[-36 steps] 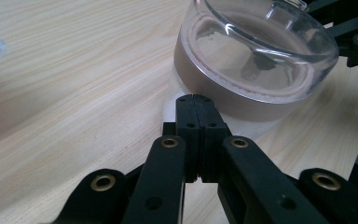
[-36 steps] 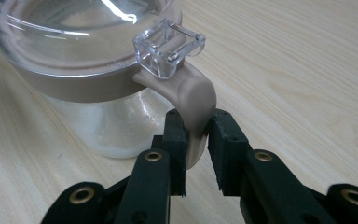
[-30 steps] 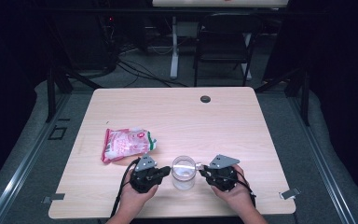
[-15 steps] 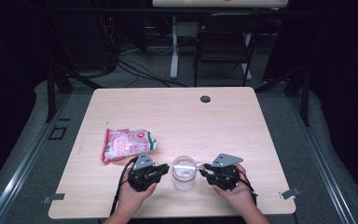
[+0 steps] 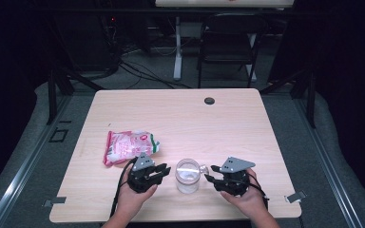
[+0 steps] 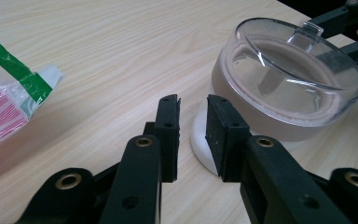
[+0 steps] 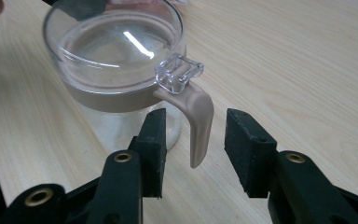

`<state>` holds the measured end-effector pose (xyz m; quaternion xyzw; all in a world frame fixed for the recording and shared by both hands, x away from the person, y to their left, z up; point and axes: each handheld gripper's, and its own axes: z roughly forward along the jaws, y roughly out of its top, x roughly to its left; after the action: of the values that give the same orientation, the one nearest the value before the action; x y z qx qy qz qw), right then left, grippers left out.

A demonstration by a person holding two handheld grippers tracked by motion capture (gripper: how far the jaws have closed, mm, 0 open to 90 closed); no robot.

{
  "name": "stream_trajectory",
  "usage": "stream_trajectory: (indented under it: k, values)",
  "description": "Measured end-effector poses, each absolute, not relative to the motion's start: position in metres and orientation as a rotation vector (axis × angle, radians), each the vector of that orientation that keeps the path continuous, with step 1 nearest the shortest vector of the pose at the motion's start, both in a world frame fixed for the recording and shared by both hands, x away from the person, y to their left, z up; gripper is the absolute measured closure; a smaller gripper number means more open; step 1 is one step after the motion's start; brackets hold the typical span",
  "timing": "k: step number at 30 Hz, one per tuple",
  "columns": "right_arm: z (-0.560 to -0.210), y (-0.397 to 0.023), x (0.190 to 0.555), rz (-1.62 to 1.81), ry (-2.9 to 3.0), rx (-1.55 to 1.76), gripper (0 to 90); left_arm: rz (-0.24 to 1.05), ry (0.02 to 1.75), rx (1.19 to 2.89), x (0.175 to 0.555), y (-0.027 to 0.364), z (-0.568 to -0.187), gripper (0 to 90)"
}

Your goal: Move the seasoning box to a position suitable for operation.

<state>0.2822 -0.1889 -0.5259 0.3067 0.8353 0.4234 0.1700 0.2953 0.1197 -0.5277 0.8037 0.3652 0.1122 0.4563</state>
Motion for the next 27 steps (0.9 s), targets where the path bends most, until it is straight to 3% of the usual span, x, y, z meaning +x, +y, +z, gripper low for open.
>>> stream_trajectory:
  k: [7,19,27]
  values:
    - [-0.516,-0.194,0.28,1.304,2.309,0.896,59.5,0.273,0.894,1.996,0.294,0.118,-0.526,76.3]
    - [-0.511,-0.194,0.282,1.295,2.244,0.937,50.8,0.276,0.891,2.0,0.292,0.116,-0.526,77.6]
    - [-0.5,-0.194,0.278,1.4,2.163,1.02,71.4,0.277,0.872,2.017,0.288,0.114,-0.525,81.4]
